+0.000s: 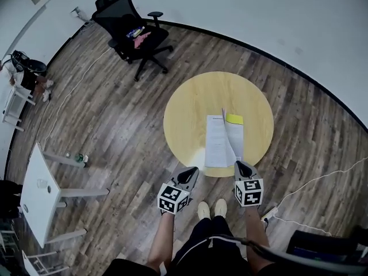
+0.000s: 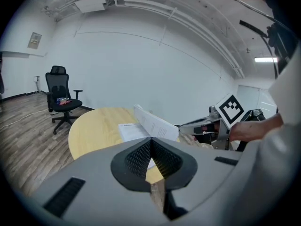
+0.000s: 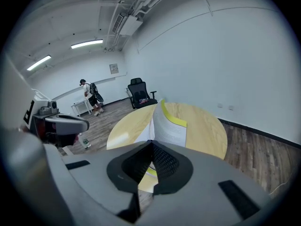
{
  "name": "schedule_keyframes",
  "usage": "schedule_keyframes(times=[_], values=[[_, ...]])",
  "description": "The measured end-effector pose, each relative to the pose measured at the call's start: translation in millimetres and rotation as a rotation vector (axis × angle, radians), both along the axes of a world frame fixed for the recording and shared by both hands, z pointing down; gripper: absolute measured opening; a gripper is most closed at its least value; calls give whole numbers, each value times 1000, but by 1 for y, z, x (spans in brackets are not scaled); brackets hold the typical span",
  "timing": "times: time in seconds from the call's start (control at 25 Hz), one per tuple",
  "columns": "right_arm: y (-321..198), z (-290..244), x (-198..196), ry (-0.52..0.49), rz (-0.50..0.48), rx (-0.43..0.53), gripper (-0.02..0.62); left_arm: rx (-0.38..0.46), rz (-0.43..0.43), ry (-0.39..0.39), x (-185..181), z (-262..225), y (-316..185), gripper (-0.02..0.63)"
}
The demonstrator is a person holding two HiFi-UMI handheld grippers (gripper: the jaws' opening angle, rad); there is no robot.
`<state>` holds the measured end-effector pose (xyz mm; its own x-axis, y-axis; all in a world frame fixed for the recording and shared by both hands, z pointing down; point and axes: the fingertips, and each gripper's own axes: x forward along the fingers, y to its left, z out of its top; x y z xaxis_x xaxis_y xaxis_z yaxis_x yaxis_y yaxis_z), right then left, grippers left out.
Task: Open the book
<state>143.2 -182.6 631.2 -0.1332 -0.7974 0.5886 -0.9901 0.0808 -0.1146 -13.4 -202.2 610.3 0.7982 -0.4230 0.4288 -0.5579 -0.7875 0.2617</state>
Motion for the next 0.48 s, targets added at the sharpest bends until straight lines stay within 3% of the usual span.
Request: schedule_keyframes(times=[0.48], values=[[33,-24,86,3,165,39,6,40,142,6,84,-23,1,0]])
